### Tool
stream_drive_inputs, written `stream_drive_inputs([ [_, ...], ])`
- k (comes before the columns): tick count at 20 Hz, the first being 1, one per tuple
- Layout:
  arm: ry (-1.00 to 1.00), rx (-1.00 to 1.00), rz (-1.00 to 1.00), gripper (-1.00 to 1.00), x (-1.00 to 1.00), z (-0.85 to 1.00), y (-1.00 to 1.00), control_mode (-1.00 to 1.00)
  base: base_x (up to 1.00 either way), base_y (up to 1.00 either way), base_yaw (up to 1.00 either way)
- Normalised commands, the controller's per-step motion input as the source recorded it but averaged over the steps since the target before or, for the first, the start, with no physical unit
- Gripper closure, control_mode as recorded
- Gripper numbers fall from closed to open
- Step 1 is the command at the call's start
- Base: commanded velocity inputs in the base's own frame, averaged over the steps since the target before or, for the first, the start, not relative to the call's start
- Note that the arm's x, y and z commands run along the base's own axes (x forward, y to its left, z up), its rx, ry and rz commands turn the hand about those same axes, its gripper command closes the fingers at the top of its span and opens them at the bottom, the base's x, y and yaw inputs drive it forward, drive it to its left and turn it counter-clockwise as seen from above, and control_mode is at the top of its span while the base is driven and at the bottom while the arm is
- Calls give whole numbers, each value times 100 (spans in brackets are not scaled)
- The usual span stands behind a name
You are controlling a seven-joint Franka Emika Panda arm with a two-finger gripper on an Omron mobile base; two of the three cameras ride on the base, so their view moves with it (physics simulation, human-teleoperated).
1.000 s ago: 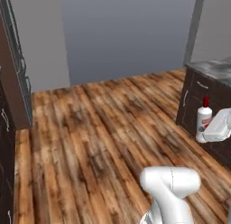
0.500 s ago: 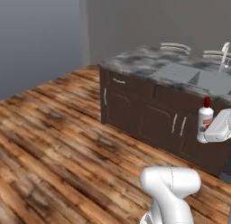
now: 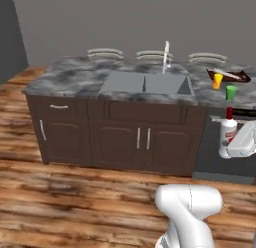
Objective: Place the drinks on the dining counter in a tight cluster.
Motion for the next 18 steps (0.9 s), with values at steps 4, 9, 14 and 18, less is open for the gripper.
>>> stream_drive_inputs([
  [4,0,0,0,100,0,0,0,100,46,77,-48],
  [9,0,0,0,100,0,0,0,100,81,-2,-4],
  [14,0,0,0,100,0,0,0,100,97,-87,3],
  [18,0,0,0,100,0,0,0,100,85,-100,12],
])
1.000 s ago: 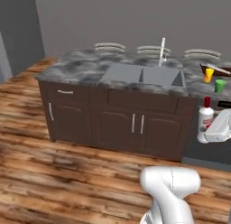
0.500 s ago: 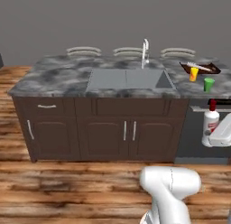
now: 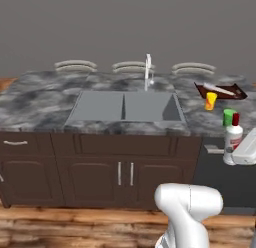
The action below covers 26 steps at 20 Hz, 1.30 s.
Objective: Place the drinks on the dining counter in a tight cluster.
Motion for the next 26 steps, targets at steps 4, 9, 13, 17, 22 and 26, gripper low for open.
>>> stream_drive_inputs([
  [4,0,0,0,100,0,0,0,100,29,-100,17],
  [9,0,0,0,100,0,0,0,100,-9,-99,25],
  [13,0,0,0,100,0,0,0,100,0,-88,8],
  [17,0,0,0,100,0,0,0,100,5,-84,6],
  [22,0,0,0,100,0,0,0,100,2,-30,14],
  [26,0,0,0,100,0,0,0,100,11,0,10],
])
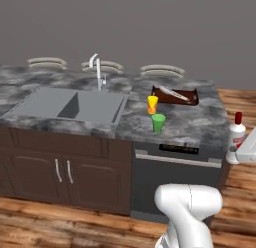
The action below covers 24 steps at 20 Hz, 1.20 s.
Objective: Place the drinks on the dining counter in a tight cluster.
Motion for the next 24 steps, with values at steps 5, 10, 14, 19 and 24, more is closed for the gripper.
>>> stream_drive_inputs([
  [5,0,0,0,100,0,0,0,100,25,-16,31],
  [10,0,0,0,100,0,0,0,100,29,-11,31],
  [14,0,0,0,100,0,0,0,100,2,-56,61],
  [19,0,0,0,100,0,0,0,100,0,-46,56],
  [24,0,0,0,100,0,0,0,100,-20,-37,39],
])
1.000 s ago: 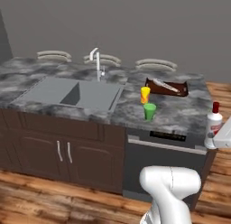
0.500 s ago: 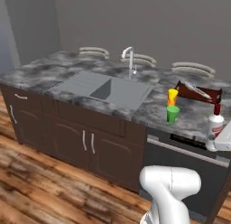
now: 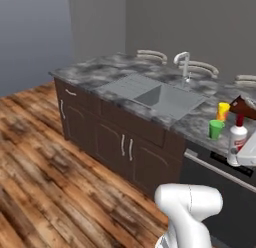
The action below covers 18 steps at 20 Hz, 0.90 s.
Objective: Place the drinks on the dining counter in a tight cluster.
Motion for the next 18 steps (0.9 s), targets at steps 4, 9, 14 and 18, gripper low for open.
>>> stream_drive_inputs([
  [4,0,0,0,100,0,0,0,100,-69,-61,19],
  [9,0,0,0,100,0,0,0,100,-100,-69,19],
  [14,0,0,0,100,0,0,0,100,-56,-72,25],
  [18,0,0,0,100,0,0,0,100,-27,-84,37],
])
